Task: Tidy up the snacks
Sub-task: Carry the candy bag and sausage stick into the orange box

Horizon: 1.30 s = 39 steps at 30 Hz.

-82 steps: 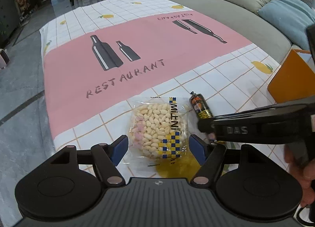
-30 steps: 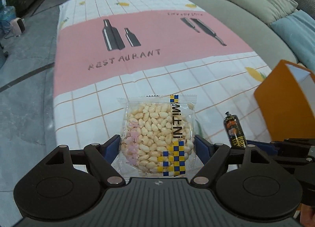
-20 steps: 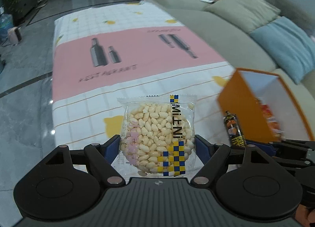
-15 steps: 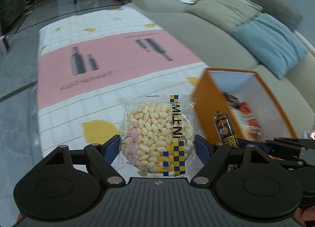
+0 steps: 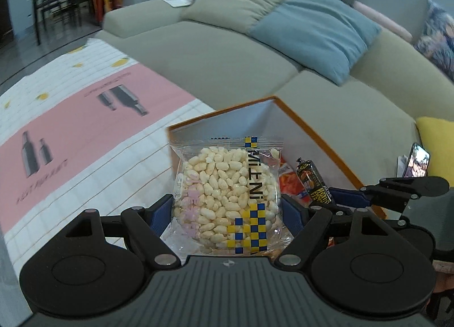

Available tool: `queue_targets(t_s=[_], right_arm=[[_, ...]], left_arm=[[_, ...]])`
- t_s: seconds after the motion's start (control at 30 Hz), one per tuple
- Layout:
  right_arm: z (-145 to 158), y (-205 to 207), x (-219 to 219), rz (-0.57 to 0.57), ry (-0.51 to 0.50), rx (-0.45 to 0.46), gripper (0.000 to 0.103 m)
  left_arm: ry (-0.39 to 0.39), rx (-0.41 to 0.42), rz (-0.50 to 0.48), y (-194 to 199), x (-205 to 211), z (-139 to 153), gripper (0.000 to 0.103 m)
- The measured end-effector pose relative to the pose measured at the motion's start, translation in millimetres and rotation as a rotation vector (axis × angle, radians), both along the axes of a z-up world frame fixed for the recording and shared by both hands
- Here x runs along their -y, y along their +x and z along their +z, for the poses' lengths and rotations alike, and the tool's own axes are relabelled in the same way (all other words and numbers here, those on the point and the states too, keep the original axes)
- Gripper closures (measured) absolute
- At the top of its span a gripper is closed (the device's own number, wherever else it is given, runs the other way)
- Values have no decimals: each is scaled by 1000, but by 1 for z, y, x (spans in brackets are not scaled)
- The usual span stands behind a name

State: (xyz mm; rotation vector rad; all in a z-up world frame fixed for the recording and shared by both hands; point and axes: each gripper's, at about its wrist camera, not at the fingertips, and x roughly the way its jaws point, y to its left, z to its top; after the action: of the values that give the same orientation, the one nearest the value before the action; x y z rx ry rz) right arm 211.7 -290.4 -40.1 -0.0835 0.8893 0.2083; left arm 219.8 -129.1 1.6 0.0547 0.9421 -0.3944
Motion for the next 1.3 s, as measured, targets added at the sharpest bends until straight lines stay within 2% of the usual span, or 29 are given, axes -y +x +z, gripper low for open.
queue_targets(t_s=[0.1, 0.2, 0.37, 0.67, 0.9, 1.03, 1.1, 1.17, 1.3], right_arm=[[-10, 15, 19, -20, -37, -29, 82], [-19, 29, 31, -14, -82, -51, 82], [-38, 49, 34, 18, -149, -88, 82], [-62, 63, 38, 65, -165, -152, 82], [-66, 63, 33, 104, -193, -141, 82], [-64, 60, 36, 93, -173, -133, 82], [-64, 59, 36, 91, -171, -126, 79], [-62, 57, 36, 93, -170, -124, 69], [-55, 53, 39, 77, -157, -119, 66]], left_arm=[[4, -45, -34, 12, 20, -11, 12], [42, -80, -56, 25, 41, -27, 12], [88, -122, -82, 42, 62, -44, 12], [172, -168, -123, 59, 83, -70, 12], [154, -210, -127, 65, 86, -85, 12], [151, -214, -143, 63, 86, -84, 11], [136, -225, -147, 64, 84, -82, 11], [119, -231, -142, 64, 82, -79, 10], [102, -216, -118, 65, 78, -71, 10]])
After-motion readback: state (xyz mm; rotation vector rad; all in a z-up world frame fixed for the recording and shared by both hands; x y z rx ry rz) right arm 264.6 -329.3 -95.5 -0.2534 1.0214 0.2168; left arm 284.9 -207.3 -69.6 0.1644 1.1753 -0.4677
